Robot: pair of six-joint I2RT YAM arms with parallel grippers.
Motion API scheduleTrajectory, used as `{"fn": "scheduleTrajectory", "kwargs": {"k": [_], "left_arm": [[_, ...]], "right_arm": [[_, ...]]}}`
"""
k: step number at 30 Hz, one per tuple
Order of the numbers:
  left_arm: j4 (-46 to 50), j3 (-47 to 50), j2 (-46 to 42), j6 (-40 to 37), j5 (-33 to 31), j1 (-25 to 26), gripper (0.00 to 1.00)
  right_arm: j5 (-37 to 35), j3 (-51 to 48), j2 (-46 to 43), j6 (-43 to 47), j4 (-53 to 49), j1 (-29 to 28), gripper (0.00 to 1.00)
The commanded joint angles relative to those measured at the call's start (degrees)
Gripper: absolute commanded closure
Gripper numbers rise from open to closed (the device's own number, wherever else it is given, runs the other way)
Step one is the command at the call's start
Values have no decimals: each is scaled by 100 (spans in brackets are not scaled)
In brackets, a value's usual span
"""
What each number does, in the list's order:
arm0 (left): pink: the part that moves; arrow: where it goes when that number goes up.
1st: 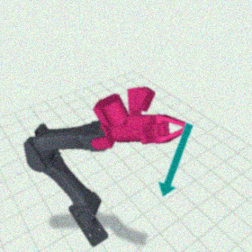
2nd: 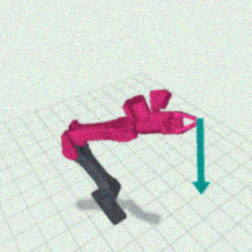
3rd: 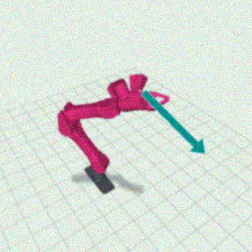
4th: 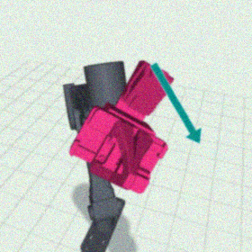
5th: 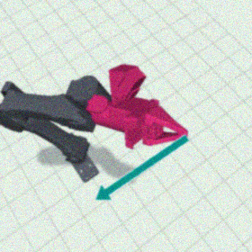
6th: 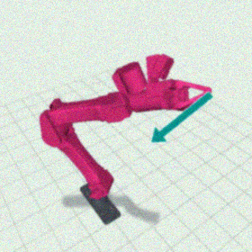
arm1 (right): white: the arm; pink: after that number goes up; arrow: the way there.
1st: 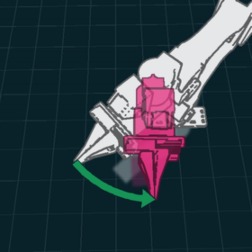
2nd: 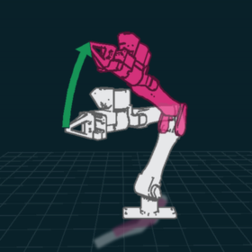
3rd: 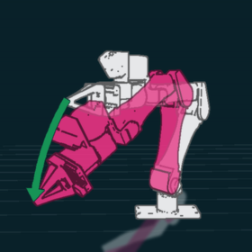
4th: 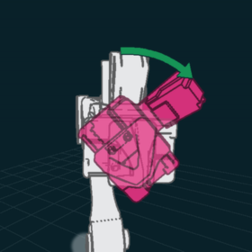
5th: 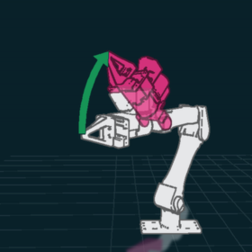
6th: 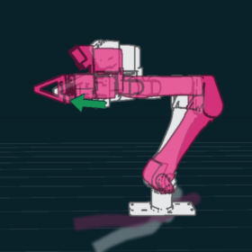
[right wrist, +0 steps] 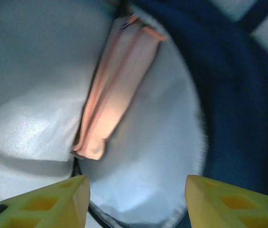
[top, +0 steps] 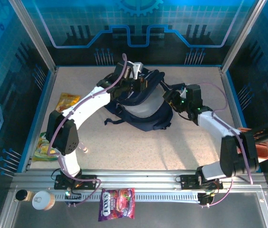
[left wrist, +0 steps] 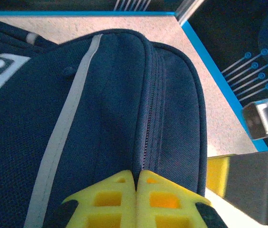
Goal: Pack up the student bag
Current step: Close the student bag at the center of the table.
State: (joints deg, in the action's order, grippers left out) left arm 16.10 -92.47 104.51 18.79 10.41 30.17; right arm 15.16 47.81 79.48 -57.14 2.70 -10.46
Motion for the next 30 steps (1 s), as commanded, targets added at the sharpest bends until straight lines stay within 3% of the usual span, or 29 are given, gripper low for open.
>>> {"fn": "scheduleTrajectory", "kwargs": {"k": [1,3,8,11,13,24,30], "left_arm": [[-110,-171,174,-35,546,73,100],[131,-268,314,-143,627,144,93],[418,-198,334,-57,561,168,63],[291,113,67,266,579,28,46],[53,470,-166,567,686,-140,39],[-1529,3108,-1248,2828,1266,-1777,35],[-2705,4091,-1231,3952,1697,-2412,34]], "right_arm": [[-934,-101,-573,548,-1284,164,38],[-1254,-79,-855,641,-1565,184,35],[-1549,111,-1187,865,-1971,152,30],[-1595,222,-1216,964,-2143,63,28],[-1617,225,-1216,1015,-2185,-29,27],[-1692,578,-894,905,-2116,-652,25],[-1656,729,-617,818,-2037,-950,26]]}}
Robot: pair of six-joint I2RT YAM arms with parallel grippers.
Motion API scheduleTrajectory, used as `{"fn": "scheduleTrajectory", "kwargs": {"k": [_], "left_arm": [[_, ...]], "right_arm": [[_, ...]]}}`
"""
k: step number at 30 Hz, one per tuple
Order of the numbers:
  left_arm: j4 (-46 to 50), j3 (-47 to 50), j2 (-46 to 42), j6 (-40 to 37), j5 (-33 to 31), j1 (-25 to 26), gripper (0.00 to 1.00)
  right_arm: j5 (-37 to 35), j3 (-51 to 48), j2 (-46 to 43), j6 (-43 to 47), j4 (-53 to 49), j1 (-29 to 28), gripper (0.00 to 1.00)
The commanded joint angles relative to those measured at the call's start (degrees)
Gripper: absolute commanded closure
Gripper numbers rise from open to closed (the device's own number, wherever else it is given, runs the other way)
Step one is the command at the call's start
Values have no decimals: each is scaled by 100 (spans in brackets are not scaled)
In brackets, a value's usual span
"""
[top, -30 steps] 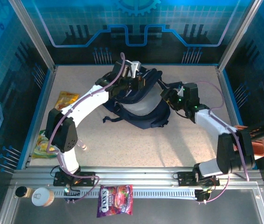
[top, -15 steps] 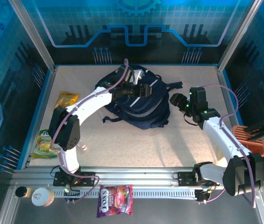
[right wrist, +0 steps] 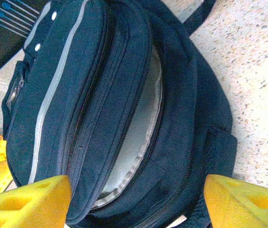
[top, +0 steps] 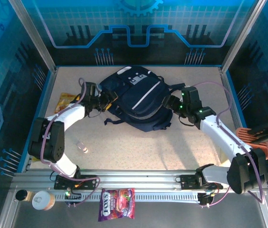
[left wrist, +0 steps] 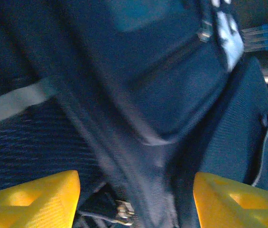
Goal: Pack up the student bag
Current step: Close the student bag at the center of the table, then rotate the student bag at the center of the table.
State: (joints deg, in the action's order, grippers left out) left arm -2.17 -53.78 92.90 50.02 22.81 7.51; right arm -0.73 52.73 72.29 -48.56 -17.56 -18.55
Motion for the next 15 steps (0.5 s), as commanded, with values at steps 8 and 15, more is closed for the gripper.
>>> {"fn": "scheduleTrajectory", "kwargs": {"k": [8,15], "left_arm": [[-1231,-13,415,1145,502,-276,31],[-1082,-261,782,1131,454,-276,32]], "right_arm": [[-67,392,267,-107,20,-476,25],[175,446,594,-202,178,-817,26]]}}
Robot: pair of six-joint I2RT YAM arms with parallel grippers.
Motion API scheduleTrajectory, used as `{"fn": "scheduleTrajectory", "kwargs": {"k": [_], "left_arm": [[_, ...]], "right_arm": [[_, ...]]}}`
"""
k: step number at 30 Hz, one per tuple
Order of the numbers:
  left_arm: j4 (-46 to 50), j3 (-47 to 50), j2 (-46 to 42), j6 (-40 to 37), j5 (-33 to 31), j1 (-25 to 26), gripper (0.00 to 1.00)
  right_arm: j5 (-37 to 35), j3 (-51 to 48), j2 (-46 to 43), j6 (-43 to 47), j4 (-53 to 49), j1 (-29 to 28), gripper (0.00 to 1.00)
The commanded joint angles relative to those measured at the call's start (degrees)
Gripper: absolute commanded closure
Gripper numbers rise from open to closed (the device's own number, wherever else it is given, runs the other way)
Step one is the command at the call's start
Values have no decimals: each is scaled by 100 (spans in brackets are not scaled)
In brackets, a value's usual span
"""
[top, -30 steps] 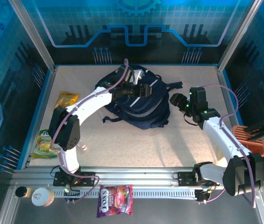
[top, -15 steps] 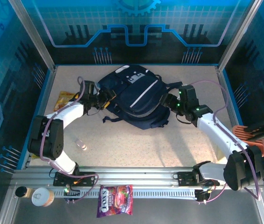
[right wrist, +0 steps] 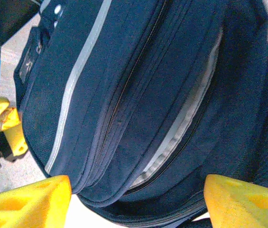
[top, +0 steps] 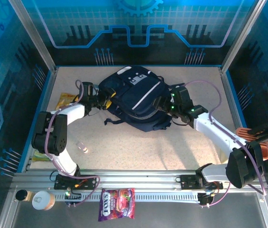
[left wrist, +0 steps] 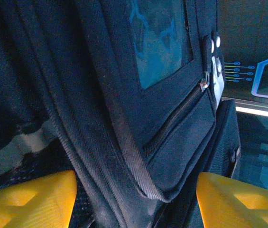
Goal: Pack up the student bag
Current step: Rotate the student bag at the center of the table.
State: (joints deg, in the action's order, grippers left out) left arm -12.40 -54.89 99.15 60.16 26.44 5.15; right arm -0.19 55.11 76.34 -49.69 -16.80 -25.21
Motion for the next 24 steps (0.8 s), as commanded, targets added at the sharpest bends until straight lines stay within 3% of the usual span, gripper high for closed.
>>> {"fn": "scheduleTrajectory", "kwargs": {"k": [1,9,18,24], "left_arm": [[-84,-154,202,125,124,-36,33],[-42,-319,430,75,353,-6,41],[140,-408,295,-73,412,123,75],[616,-540,175,-419,470,470,87]], "right_arm": [[186,258,269,-67,123,-199,26],[625,799,1087,152,226,-325,30],[647,1385,1864,731,201,19,36],[892,2044,2536,1372,-87,524,38]]}}
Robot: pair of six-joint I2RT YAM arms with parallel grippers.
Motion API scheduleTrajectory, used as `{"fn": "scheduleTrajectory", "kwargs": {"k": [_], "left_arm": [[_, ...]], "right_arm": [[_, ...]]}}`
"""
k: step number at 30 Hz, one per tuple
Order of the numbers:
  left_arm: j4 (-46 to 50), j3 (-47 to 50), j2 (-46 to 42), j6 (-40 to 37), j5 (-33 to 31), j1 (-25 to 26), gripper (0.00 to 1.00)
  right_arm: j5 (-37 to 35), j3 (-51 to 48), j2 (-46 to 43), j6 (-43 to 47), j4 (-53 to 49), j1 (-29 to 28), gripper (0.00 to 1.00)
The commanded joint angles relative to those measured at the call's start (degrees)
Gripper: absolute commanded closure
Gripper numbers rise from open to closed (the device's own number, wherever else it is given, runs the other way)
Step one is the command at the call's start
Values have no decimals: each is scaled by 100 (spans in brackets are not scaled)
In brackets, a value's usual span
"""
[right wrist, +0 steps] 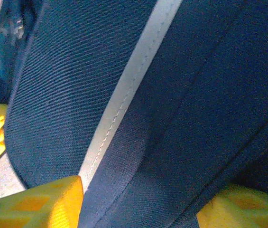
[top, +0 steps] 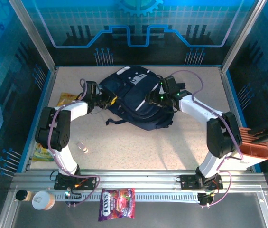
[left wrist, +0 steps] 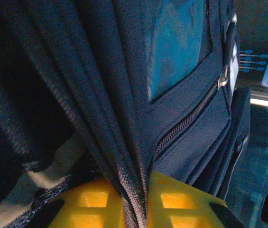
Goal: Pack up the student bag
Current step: Rotate the student bag at the center of the table, then zip the student bag at the center of the table.
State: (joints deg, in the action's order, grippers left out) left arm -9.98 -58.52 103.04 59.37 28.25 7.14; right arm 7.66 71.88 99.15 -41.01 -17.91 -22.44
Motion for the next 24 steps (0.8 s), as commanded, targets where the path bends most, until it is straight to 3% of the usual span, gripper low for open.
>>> {"fn": "scheduleTrajectory", "kwargs": {"k": [1,6,14,18,24], "left_arm": [[428,-183,-233,-385,259,337,89],[505,-234,-227,-379,163,674,96],[257,-318,-248,-79,-199,1167,100],[59,-251,-384,134,-538,1377,100],[-353,-39,-505,480,-924,1544,100]], "right_arm": [[107,436,322,577,5,325,38],[-76,634,332,868,-142,582,38],[-1162,119,-838,861,-975,486,31],[-1803,-223,-1426,699,-1377,0,30],[-2354,-511,-1667,-177,-1477,-1178,32]]}}
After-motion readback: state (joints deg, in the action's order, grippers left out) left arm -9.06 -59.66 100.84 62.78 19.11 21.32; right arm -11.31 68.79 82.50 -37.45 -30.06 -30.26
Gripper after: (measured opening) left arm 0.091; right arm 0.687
